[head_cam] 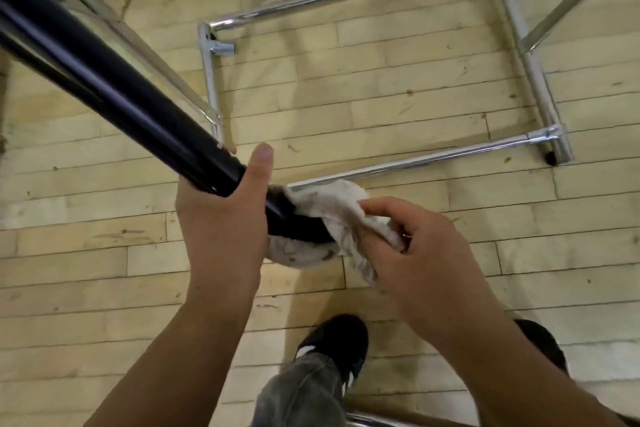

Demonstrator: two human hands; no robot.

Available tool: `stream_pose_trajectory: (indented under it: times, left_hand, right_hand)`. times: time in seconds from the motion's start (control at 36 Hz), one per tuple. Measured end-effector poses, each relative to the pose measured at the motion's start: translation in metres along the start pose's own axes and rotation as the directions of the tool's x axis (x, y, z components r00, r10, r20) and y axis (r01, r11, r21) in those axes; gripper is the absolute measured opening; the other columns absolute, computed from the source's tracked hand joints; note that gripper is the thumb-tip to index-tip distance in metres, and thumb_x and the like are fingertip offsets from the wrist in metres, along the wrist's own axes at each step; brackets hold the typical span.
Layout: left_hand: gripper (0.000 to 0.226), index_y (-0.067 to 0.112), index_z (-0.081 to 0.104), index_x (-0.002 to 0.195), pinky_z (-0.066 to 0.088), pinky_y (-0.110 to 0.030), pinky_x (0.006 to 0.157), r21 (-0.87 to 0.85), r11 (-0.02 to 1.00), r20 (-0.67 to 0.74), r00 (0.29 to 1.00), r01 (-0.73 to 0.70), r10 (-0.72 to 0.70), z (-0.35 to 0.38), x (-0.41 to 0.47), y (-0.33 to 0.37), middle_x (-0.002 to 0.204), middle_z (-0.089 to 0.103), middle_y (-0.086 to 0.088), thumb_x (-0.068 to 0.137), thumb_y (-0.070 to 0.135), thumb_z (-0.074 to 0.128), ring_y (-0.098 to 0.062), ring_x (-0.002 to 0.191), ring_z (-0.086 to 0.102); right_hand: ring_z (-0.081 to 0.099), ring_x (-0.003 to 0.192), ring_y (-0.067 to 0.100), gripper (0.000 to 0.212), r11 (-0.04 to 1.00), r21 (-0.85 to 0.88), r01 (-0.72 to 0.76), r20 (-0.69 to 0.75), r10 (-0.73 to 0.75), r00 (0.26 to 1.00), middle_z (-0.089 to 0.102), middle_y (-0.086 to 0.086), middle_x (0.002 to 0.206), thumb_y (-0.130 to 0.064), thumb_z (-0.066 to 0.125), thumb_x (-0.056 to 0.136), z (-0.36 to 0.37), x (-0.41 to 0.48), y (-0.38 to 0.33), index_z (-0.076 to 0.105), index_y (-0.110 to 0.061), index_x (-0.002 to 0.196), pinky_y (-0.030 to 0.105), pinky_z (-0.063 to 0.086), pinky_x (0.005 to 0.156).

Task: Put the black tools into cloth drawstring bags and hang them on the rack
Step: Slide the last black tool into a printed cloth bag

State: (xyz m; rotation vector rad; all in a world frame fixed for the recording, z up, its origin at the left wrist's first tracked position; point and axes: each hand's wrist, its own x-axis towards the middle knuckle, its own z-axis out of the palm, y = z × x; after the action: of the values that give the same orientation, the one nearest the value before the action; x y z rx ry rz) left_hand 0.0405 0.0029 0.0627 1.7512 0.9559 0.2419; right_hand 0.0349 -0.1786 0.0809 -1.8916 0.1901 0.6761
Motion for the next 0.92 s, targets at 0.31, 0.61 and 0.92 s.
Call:
stream_pose_trajectory:
  times: [0.31,0.61,0.92]
  left_hand:
    - [0.036,0.023,0.058,0.095,0.054,-0.032,0.070,-0.095,0.993,0.144,0.986,-0.074,0.087,-0.041,-0.067,0.135,0.084,0.063,0.003,0.087,0.054,0.074,-0.016,0.081,0.069]
    - [0.068,0.028,0.056,0.131,0.060,-0.037,0.087,-0.157,0.952,0.214,0.932,-0.261,0.291,-0.079,-0.174,0.222,0.109,0.072,0.006,0.077,0.062,0.081,-0.010,0.097,0.071]
    - [0.065,0.031,0.038,0.138,0.047,-0.002,0.062,-0.022,0.870,0.538,0.728,-0.493,0.425,-0.111,-0.265,0.234,0.104,0.063,0.025,0.088,0.039,0.080,0.014,0.084,0.061]
  right_hand:
    - [0.058,0.084,-0.007,0.022,0.954,-0.283,0.099,-0.320,-0.191,0.928,0.066,-0.016,0.098,-0.024,0.056,0.100,-0.096,-0.096,-0.092,0.072,-0.038,0.106,0.002,0.045,0.056]
    - [0.079,0.085,0.015,0.022,0.948,0.312,0.065,-0.262,0.020,0.965,0.082,0.000,0.093,-0.028,0.056,0.103,-0.136,-0.240,-0.146,0.077,-0.023,0.100,0.034,0.065,0.077]
    - [0.078,0.091,0.032,0.026,0.890,0.440,0.124,-0.255,-0.009,0.967,0.080,0.013,0.095,-0.025,0.053,0.097,-0.153,-0.317,-0.168,0.078,-0.017,0.101,0.058,0.060,0.090]
